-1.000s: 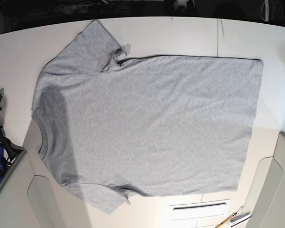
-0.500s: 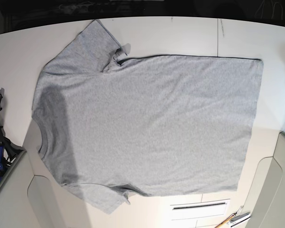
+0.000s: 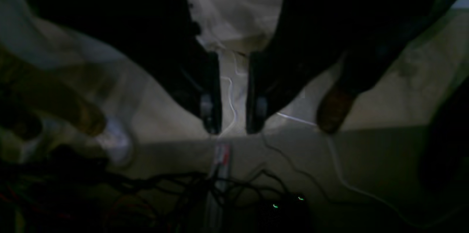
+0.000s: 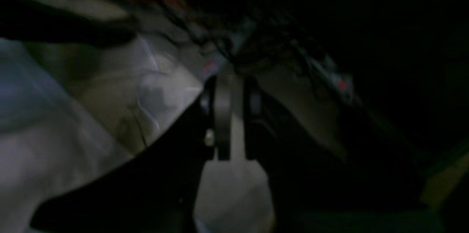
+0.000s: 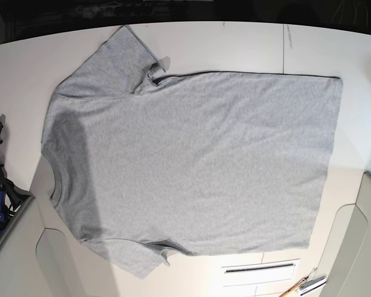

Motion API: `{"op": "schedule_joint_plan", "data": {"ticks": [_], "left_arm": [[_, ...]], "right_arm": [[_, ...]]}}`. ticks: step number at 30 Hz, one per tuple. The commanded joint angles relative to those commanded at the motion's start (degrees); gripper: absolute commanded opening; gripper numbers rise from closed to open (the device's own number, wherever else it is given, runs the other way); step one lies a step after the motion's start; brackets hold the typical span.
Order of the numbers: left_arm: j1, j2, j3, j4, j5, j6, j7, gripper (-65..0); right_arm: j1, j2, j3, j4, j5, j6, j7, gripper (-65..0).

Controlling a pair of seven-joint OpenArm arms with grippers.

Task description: Fold the T-shirt properly

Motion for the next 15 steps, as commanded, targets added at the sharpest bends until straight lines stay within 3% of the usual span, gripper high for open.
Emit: {"op": "schedule_joint_plan", "data": {"ticks": [3, 6, 8, 10, 13, 15], "left_arm": [[2.9, 0.0, -3.7, 6.4, -2.3, -4.4, 0.7, -49.8], [3.1, 0.0, -7.5, 10.9, -4.3, -9.9, 1.7, -49.8], [3.0, 0.0, -9.9, 13.1, -6.4, -12.9, 1.6, -49.8], [2.3, 0.0, -12.2, 15.2, -8.0, -15.1, 1.7, -49.8], [0.6, 0.0, -15.3, 17.2, -9.1, -15.2, 1.6, -49.6], [-0.8, -0.9, -16.6, 17.4, -11.2, -15.2, 1.7, -41.1]], "right_arm": [[-1.0, 0.0, 4.8, 5.3, 5.2, 4.59, -0.8, -59.5], [-0.5, -0.1, 9.6, 10.0, 12.0, 5.20, -2.4, -59.2], [0.5, -0.6, 13.2, 11.8, 15.3, 5.16, -3.3, -55.2], [2.5, -2.5, 17.3, 12.1, 18.1, 4.59, -4.9, -48.3], [6.3, -5.4, 23.0, 11.8, 22.9, 1.25, -9.6, -40.5], [8.6, -7.0, 26.0, 11.2, 24.6, -0.81, -11.1, -37.3]]}}
